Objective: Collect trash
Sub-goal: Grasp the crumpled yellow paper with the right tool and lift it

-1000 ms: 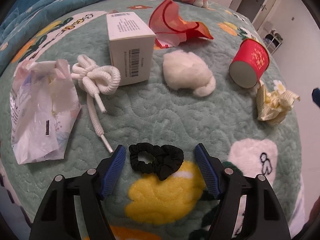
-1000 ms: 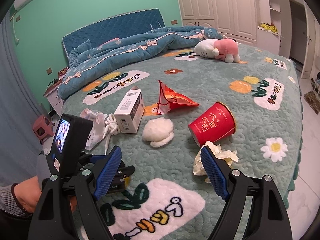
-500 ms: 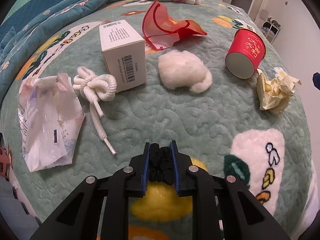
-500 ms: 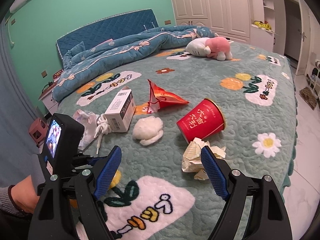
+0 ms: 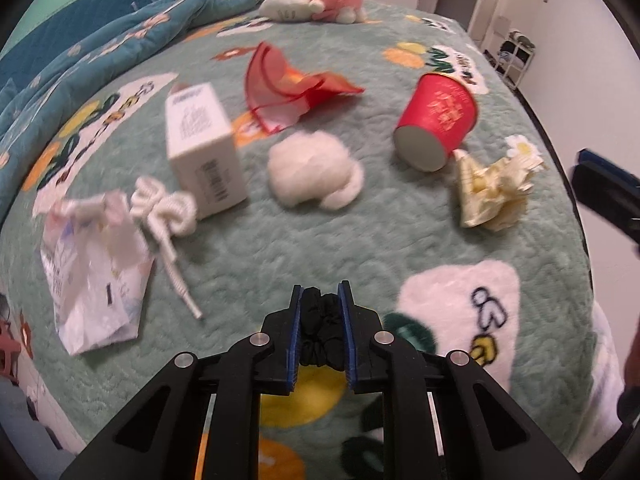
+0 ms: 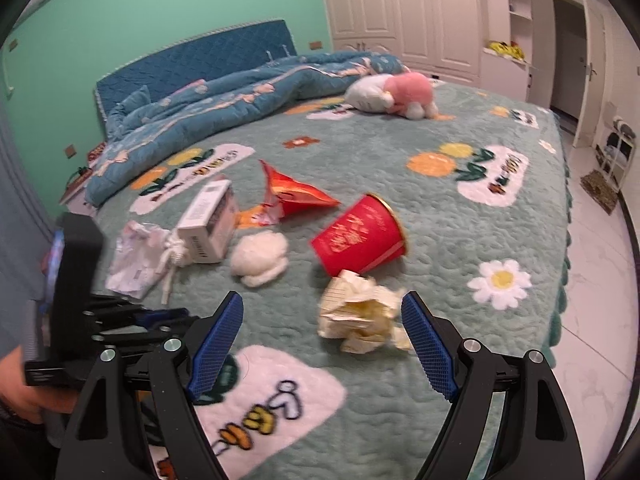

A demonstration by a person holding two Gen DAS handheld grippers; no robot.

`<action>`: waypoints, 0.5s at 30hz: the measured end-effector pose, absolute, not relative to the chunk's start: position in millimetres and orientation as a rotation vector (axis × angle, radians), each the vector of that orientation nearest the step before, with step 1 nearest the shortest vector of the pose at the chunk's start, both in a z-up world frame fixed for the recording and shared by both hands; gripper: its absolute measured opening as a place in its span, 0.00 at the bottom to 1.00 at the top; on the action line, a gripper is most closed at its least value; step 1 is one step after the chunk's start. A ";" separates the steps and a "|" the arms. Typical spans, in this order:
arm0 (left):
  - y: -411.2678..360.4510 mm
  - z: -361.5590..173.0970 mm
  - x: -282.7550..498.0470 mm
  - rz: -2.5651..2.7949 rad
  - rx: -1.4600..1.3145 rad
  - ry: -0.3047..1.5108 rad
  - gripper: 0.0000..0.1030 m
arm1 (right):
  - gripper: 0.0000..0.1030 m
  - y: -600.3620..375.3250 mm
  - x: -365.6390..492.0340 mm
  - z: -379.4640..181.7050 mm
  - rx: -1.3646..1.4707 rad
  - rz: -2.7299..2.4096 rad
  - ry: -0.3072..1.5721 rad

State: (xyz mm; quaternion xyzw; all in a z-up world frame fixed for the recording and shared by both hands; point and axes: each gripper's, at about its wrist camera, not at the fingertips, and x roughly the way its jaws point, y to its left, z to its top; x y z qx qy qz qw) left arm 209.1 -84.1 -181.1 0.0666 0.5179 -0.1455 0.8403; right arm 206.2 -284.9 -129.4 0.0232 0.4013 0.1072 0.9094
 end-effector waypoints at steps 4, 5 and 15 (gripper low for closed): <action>-98.5 -183.2 214.5 -0.350 0.154 1.098 0.18 | 0.78 -291.6 221.8 -146.4 0.019 0.207 0.873; -100.3 -184.5 215.7 -0.355 0.153 1.102 0.18 | 0.78 -292.8 226.1 -152.2 0.017 0.206 0.886; -110.8 -198.2 228.2 -0.376 0.159 1.135 0.18 | 0.44 -303.7 257.3 -198.7 0.093 0.239 0.999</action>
